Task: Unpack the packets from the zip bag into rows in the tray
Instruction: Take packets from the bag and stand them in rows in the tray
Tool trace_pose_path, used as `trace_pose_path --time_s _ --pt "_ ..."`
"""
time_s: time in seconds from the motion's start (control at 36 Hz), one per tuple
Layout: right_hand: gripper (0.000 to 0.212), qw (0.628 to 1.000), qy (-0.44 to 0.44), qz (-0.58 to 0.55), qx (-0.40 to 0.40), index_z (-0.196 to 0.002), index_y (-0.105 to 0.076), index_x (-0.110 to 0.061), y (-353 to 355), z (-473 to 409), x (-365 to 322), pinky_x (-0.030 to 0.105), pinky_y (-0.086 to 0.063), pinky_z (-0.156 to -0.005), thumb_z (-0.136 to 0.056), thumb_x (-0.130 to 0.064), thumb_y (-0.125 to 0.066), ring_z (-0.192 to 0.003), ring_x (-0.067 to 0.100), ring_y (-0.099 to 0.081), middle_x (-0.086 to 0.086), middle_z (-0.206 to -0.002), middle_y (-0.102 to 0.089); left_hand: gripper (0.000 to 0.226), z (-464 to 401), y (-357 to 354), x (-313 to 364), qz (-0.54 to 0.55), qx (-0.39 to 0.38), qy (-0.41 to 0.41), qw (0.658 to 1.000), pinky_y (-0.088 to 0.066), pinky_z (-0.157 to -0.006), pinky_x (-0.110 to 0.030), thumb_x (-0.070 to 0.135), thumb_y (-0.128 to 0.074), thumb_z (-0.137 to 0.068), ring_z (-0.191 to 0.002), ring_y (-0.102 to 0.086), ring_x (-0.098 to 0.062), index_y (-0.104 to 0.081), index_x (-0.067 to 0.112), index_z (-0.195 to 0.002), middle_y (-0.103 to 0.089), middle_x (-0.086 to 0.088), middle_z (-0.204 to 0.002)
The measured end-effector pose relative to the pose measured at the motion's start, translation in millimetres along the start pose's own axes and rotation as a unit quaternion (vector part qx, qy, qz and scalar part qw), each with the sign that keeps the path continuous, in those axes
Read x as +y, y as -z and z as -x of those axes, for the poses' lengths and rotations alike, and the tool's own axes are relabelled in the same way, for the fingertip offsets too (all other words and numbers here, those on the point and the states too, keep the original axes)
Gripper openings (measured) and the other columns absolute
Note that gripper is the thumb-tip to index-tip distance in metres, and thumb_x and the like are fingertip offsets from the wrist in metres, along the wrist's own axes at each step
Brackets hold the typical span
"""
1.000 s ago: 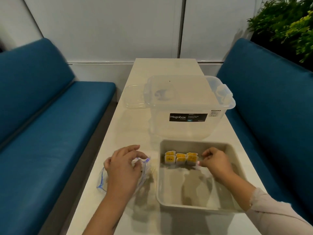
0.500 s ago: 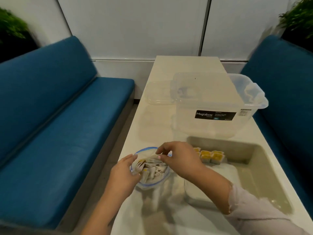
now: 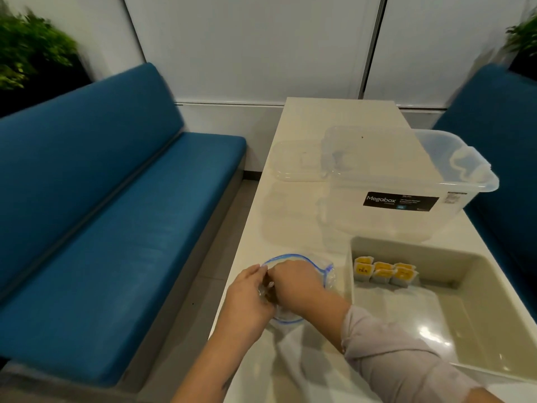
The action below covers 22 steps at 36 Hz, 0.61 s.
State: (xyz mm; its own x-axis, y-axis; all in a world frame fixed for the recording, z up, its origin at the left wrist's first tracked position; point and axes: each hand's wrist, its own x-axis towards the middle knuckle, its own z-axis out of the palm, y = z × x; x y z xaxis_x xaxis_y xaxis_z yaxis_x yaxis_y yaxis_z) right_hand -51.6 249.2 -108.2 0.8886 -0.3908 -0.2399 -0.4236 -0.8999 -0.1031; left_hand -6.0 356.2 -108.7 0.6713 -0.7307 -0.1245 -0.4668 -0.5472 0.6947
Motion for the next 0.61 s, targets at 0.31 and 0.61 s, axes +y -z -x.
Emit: trace_pose_path --time_s 0.31,0.61 --pt "0.023 0.987 -0.044 -0.119 0.097 -0.109 -0.067 -0.038 10 20 28 0.026 -0.041 -0.075 -0.091 -0.033 -0.054 -0.100 0.016 -0.060 -0.007 -0.106 -0.067 0.054 -3 5 -4 0.003 0.006 -0.001 1.000 -0.027 -0.102 -0.014 0.012 -0.060 -0.083 -0.131 -0.038 -0.008 -0.048 0.020 -0.134 -0.040 0.005 -0.144" --pt "0.011 0.901 -0.039 -0.327 0.281 -0.088 -0.075 -0.031 22 51 52 0.024 -0.044 -0.066 -0.081 -0.024 -0.070 -0.068 -0.005 -0.056 -0.014 -0.077 -0.068 0.018 0 19 16 0.187 0.114 0.066 0.974 -0.040 -0.063 -0.031 0.030 -0.044 -0.096 -0.074 -0.054 -0.016 -0.054 0.016 -0.094 -0.059 0.003 -0.084"
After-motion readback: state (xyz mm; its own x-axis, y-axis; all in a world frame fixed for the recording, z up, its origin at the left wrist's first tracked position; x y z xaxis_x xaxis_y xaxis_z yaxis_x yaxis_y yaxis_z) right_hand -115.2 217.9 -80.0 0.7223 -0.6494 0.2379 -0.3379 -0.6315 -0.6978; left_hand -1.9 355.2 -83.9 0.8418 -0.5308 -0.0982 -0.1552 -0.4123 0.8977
